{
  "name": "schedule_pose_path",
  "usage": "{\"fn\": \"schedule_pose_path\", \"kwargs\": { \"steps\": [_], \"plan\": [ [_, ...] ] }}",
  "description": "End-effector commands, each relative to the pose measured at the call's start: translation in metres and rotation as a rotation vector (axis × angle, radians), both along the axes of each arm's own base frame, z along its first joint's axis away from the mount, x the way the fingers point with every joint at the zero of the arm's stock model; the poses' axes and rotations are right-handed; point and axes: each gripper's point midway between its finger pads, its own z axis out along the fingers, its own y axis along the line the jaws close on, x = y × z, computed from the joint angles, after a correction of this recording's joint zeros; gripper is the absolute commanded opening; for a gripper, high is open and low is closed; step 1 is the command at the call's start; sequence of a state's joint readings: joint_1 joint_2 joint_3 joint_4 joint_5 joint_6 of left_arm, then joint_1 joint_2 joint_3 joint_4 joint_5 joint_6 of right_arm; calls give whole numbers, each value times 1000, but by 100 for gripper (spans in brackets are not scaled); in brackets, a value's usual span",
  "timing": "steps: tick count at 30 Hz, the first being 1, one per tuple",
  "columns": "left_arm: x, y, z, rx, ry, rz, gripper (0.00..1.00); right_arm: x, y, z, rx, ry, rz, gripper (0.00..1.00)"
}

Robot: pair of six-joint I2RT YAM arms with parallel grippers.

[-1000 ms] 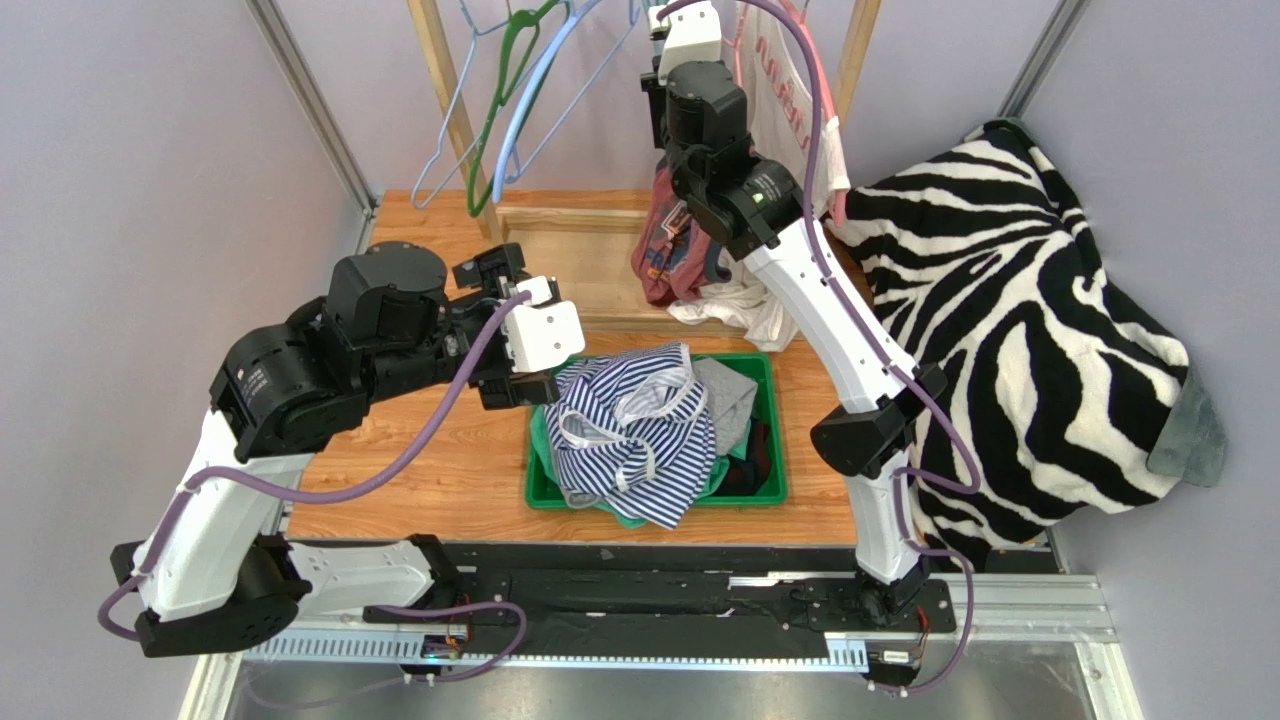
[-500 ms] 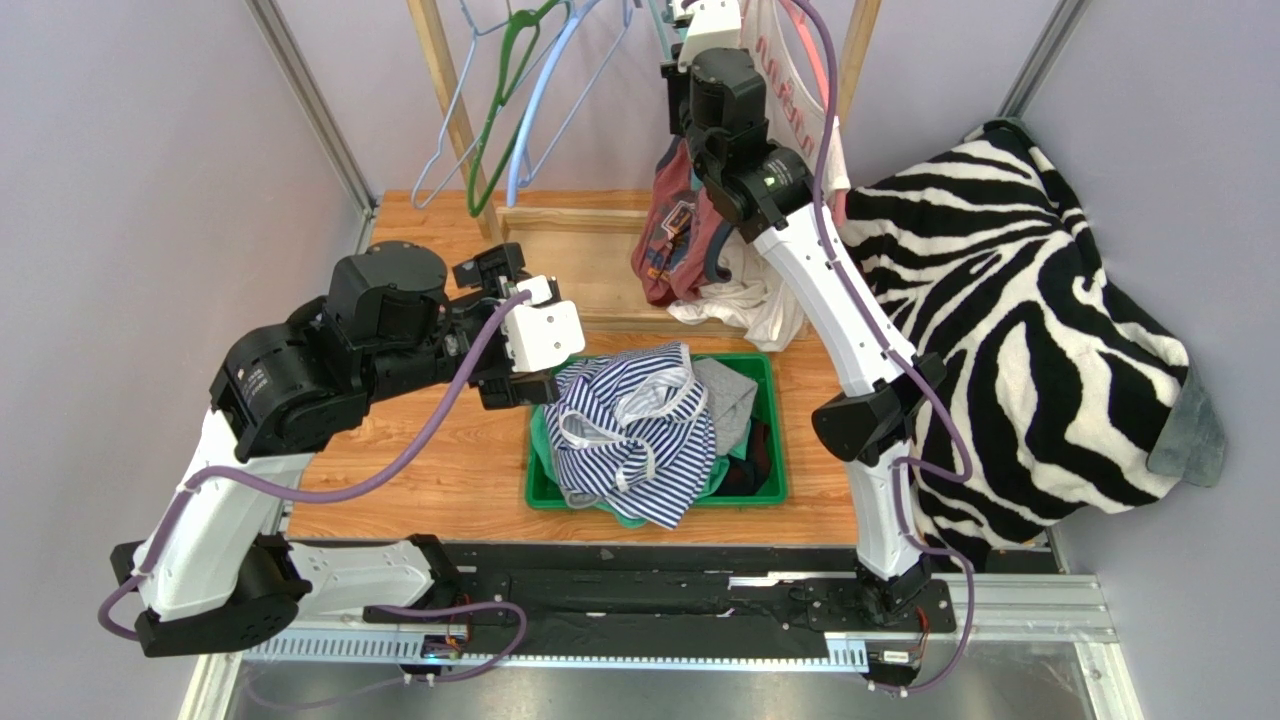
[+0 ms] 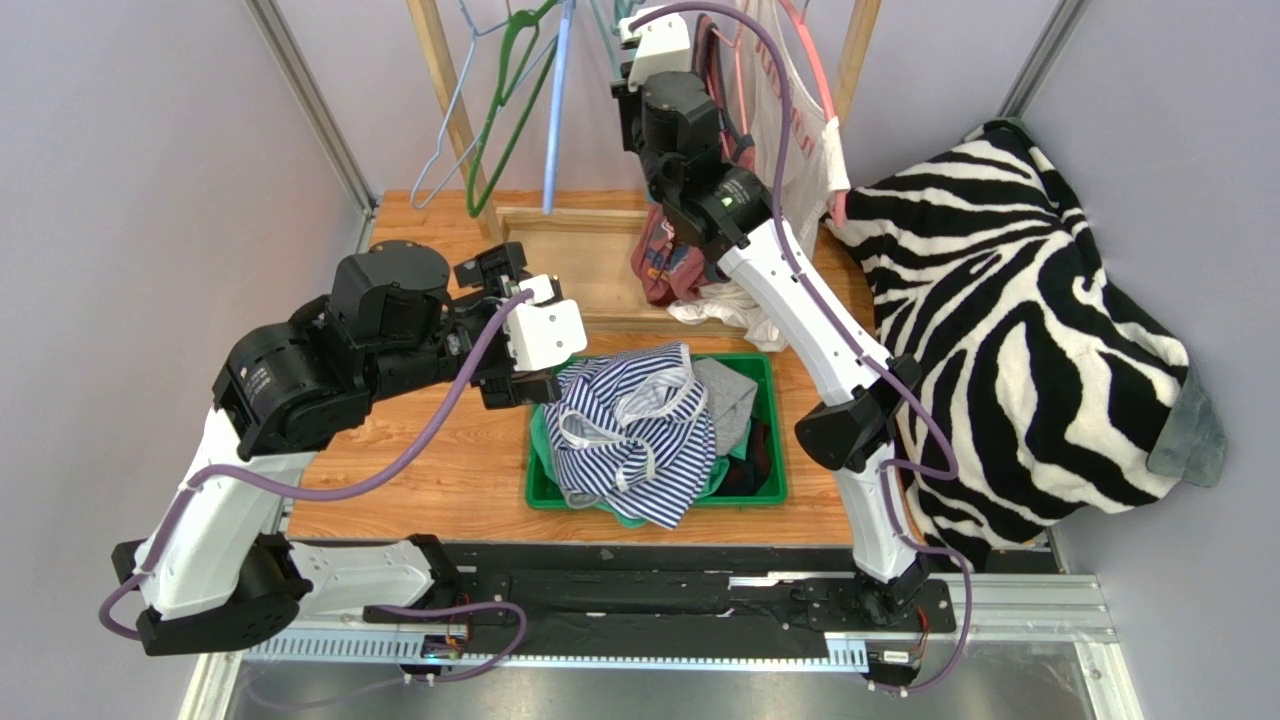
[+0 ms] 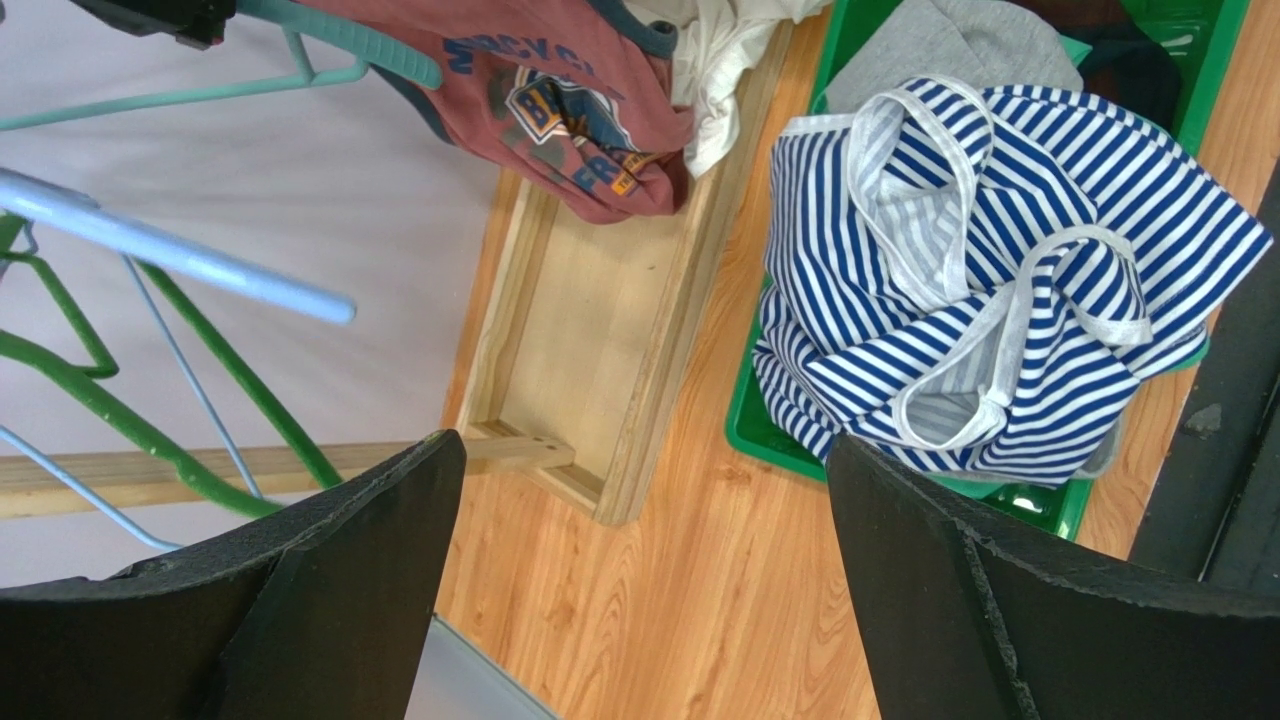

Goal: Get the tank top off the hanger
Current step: Pick up the hanger from the clothesline.

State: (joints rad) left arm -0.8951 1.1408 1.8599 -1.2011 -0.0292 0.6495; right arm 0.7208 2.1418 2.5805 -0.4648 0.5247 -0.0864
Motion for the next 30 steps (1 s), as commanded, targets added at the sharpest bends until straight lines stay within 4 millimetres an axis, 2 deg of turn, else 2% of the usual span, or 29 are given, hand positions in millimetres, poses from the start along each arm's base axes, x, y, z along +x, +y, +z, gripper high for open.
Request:
{"fn": "schedule_pose_path", "kwargs": {
  "steps": [1,2,3,4,5,7,8,10,13,17,20,21,23,24,27,30],
  "plan": [
    [3,1,10,-30,-23,22,99,-14,26,-17,-56,42,65,11],
    [3,2,11,-32,-25,23,99,-17,26,-16,-54,48,72,28],
    [4,2,10,-32,-26,25,99,-19,25,-16,-52,52,75,35],
    [5,1,10,-29,-28,28,99,-25,21,-5,-30,44,81,41],
    [5,1,10,-30,-30,31,99,-28,19,-7,-35,55,87,51],
    [7,1,10,-31,-32,35,99,-42,11,13,-4,41,106,57],
    [8,0,11,-32,-32,38,99,-48,8,15,-6,50,115,59],
    [9,-1,8,-30,-28,42,99,-60,3,26,12,44,143,59],
    [12,-4,6,-28,-24,48,99,-85,-16,55,45,15,171,59],
    [14,-8,5,-29,-17,40,99,-116,-50,91,82,-23,173,58],
    [15,-9,9,-36,-26,41,99,-118,-75,97,98,-29,133,59],
    [16,-10,10,-39,-26,42,99,-117,-88,98,109,-28,111,58],
    [16,-11,12,-42,-26,41,99,-113,-100,95,127,-10,96,58],
    [16,-12,11,-44,-21,37,99,-108,-113,93,143,-1,68,58],
    [16,-14,9,-42,-14,36,99,-96,-124,74,142,57,49,57],
    [18,-16,8,-43,-11,37,99,-86,-124,51,140,116,52,56]
  ]
}}
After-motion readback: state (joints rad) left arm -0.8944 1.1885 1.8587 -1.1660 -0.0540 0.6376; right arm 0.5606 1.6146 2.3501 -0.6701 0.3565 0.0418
